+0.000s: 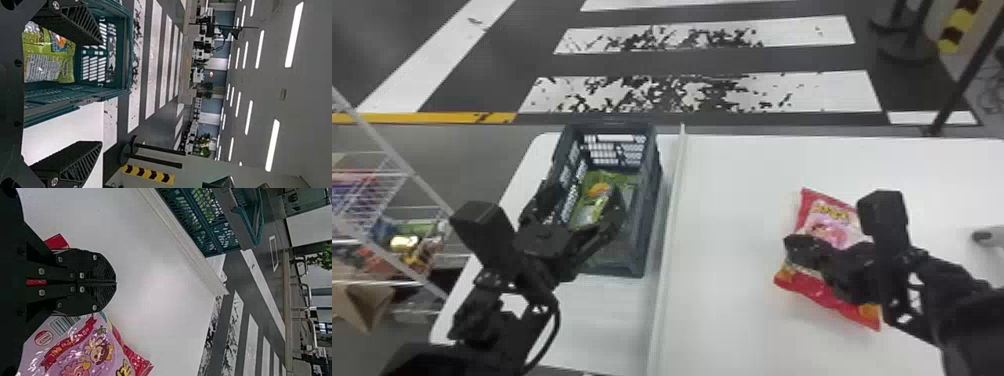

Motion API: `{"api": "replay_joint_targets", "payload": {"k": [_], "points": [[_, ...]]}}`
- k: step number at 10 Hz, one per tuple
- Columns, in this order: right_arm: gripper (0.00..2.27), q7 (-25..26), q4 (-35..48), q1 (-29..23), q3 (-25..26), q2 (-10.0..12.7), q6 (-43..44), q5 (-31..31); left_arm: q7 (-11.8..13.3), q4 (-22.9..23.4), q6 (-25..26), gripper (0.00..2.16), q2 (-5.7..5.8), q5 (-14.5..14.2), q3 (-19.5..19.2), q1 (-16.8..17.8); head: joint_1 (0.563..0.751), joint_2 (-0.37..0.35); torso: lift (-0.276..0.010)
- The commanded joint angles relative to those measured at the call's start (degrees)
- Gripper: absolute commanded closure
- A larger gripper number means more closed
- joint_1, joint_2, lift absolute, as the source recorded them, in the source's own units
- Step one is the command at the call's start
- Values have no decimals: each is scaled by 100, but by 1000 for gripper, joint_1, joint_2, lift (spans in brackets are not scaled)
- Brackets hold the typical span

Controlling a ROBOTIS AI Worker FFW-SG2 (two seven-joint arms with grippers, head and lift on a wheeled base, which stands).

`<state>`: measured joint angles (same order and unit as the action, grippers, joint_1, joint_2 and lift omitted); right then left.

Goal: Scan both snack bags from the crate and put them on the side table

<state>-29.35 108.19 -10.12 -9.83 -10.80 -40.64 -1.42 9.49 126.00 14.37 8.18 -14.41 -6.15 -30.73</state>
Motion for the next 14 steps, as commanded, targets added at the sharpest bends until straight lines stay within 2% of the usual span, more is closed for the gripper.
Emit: {"api": "replay_joint_targets", "payload": {"k": [1, 3, 6, 9, 11, 14], "points": [[2246, 0, -290, 229, -160, 78, -81, -113, 0, -23, 0, 97, 8, -10, 8, 23, 695, 169, -87], [2246, 0, -641, 396, -160, 104, -81, -244, 0, -31, 0, 97, 8, -10, 43, 32, 695, 177, -87], [2246, -18, -641, 317, 60, 34, -81, -280, 0, -49, 0, 97, 8, -10, 43, 58, 695, 158, -87], [2246, -18, -756, 352, 341, -10, -81, -244, 9, -75, 0, 100, 8, -27, 52, 85, 695, 116, -87], [2246, -44, -765, 405, 332, -19, -63, -148, 9, -75, 0, 100, 17, -36, 52, 85, 695, 98, -87], [2246, -9, -1090, 774, 200, 60, -63, -174, 18, -14, 0, 100, 17, -36, 26, 32, 695, 102, -87]]}}
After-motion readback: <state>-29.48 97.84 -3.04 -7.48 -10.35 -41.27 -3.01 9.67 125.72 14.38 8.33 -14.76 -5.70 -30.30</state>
